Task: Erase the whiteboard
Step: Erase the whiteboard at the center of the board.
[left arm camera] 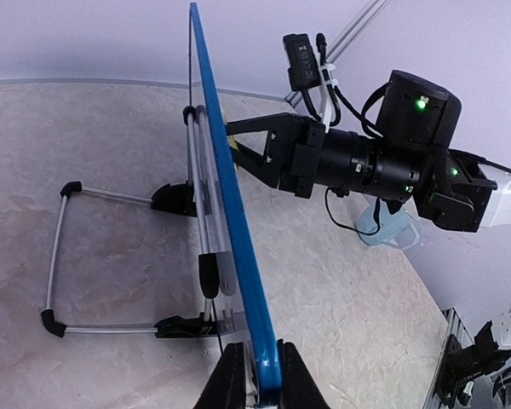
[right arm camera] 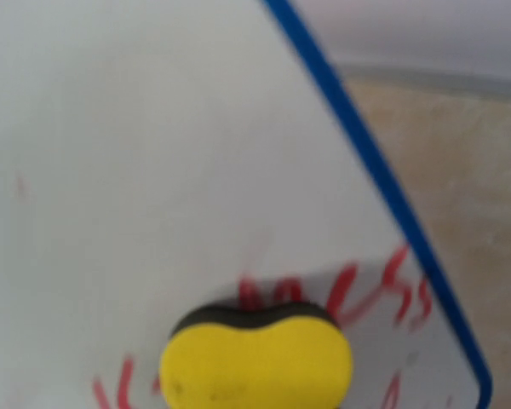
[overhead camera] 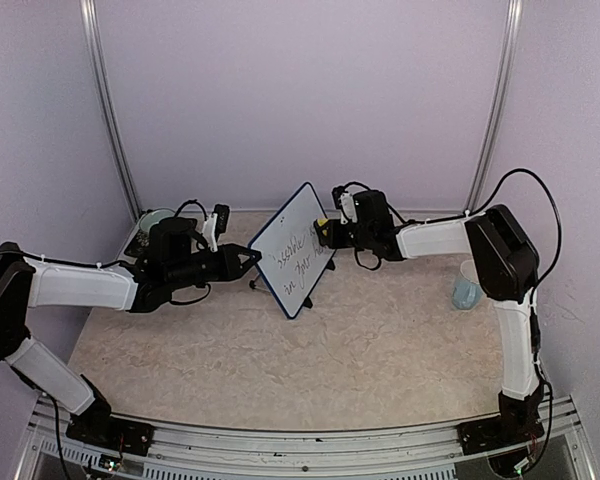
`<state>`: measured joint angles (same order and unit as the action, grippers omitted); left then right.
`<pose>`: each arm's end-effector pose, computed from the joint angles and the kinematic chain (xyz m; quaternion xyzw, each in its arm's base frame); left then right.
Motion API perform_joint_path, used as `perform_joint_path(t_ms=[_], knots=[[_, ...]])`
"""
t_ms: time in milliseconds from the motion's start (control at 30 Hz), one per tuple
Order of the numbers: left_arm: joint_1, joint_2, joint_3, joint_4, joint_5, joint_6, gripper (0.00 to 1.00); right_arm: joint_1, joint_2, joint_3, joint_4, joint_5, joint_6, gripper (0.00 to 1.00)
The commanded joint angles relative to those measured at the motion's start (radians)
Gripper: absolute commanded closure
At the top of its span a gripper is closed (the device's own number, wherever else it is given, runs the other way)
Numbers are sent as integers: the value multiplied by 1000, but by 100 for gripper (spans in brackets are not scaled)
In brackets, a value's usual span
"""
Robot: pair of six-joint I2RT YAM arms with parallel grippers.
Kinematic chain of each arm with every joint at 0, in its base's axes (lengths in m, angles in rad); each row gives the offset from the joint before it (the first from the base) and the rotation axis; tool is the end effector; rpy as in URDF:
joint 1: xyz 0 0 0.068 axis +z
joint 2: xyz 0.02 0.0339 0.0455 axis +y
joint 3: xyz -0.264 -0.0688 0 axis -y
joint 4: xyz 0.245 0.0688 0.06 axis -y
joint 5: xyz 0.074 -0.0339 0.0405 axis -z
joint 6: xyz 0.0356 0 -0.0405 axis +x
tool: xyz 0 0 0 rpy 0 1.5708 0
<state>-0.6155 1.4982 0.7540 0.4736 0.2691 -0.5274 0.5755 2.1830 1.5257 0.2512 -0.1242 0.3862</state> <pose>0.2608 -0.1960 0.2260 0.1159 0.7845 -0.4142 0.4467 0.4194 0.2773 0.1842 -0.1128 0.8266 0.2998 0.4627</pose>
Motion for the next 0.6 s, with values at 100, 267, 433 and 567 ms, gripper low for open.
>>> perform_joint_path(t_ms=[100,267,433,567], knots=[[-6,-19,-12,7,39,-1,77,27,-15,16,-60,-43,-2,92],[-6,-23,-15,9,38,-1,69,33,-7,93,-95,-30,-17,92],[-6,-22,-15,10,35,-1,64,35,11,182,-129,-23,-27,92],[-4,-22,-15,10,34,-1,63,35,27,232,-150,-23,-34,92]])
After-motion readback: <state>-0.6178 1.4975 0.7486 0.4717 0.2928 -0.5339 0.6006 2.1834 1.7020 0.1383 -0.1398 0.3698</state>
